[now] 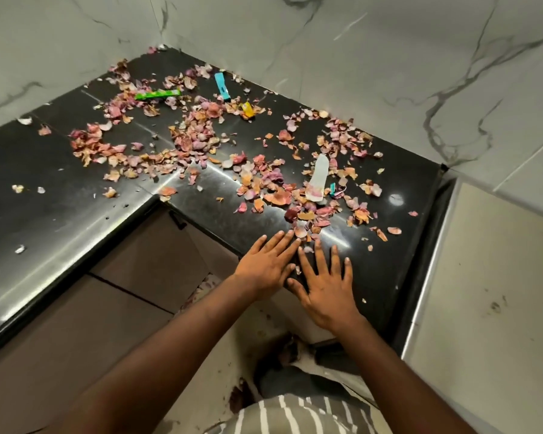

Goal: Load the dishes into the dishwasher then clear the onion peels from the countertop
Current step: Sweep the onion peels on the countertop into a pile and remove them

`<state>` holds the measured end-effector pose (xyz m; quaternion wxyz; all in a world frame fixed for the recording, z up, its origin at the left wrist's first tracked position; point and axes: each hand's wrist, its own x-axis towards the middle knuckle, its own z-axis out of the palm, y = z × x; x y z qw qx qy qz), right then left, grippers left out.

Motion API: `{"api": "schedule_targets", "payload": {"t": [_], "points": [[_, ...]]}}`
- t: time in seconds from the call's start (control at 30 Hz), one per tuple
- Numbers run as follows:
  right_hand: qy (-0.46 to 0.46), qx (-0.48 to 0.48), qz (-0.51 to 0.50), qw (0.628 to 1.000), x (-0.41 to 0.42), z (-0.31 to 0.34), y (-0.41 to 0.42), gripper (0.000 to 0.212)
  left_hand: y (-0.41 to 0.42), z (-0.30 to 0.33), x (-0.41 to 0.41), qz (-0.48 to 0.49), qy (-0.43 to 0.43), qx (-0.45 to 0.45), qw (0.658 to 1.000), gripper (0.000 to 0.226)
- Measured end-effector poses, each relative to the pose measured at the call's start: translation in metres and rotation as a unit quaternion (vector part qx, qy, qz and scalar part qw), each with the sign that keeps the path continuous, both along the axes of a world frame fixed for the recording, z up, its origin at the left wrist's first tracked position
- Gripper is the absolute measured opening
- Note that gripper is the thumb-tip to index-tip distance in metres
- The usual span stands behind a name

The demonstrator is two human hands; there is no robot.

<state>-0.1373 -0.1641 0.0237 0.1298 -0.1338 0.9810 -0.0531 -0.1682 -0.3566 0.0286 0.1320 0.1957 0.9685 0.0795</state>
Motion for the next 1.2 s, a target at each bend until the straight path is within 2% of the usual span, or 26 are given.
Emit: {"api": "schedule_targets", "payload": {"t": [0.33,0.53,0.7,0.93,1.2], "points": [[0.013,-0.038,-0.018,0.999,-0.086,-0.002,-0.015,0.076,-0.008,0.008,-0.094,-0.034,-0.025,-0.03,0.999,0.066],[0.086,-0.095,-0.035,0.991,-0.094,-0.01,-0.009,0.068,0.004,0.004,-0.118,-0.023,-0.008,-0.039,0.999,0.069],[0.126,-0.137,-0.05,0.981,-0.091,-0.011,-0.005,0.057,0.001,-0.004,-0.12,-0.01,0.054,0.011,0.998,0.072],[0.131,-0.134,-0.067,0.98,-0.092,-0.011,-0.008,0.059,-0.005,-0.01,-0.122,-0.02,0.064,0.042,0.997,0.07],[0.149,-0.159,-0.089,0.972,-0.092,-0.016,-0.009,0.048,-0.013,-0.016,-0.125,-0.052,0.081,0.078,0.992,0.059]]}}
